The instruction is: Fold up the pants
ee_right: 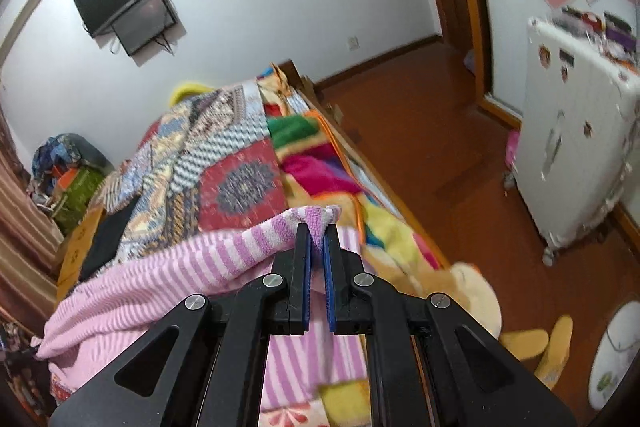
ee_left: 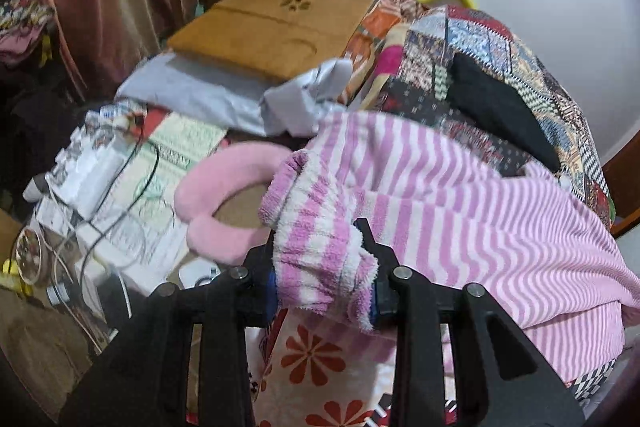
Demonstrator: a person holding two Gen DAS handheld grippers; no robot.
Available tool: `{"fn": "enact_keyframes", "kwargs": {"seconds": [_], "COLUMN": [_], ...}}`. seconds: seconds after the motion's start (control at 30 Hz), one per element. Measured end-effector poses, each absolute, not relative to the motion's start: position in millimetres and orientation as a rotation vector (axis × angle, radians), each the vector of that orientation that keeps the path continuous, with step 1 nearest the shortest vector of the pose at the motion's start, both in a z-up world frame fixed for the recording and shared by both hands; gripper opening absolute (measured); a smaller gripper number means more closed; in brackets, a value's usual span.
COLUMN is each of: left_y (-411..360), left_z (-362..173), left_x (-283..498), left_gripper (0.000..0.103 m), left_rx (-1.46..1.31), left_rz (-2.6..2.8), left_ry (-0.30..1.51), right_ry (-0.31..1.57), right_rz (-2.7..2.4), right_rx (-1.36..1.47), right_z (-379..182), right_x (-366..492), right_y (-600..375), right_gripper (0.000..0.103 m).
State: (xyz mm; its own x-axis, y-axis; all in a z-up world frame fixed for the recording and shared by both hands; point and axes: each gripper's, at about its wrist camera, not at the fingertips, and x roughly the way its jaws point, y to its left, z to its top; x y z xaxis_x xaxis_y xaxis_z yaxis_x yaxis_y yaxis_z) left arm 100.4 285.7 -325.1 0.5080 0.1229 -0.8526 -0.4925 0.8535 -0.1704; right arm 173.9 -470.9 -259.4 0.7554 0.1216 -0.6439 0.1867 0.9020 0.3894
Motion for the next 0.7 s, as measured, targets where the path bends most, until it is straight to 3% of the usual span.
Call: {"fn": "enact_keyframes", "kwargs": {"seconds": [0.13, 0.2, 0.57, 0.7], "left_y": [287, 290, 238, 193], "left_z": [-327, -324, -285, -274], "left_x": [92, 87, 77, 93], "left_gripper": [0.044, 0.055, 0.055, 0.055], "left_rx": [-0.451, -0.459, -0.351, -0.302], "left_rz": [0.423, 0.449, 0.365, 0.247], "left_ry": [0.973, 0.972, 0.973, 0.97], "right_ry": [0.789, 0.829, 0.893, 0.861], "right_rz": [-0.053, -0.057, -0.116, -0.101], "right_rx": [0.466, 0.465, 0.29, 0.24], "right_z": [-282, -293, -282, -263], "right_x": [168, 166, 142, 133], "right_y": [-473, -474, -472, -462], "right_gripper": [0.006, 0.006, 0.022, 0.038]}}
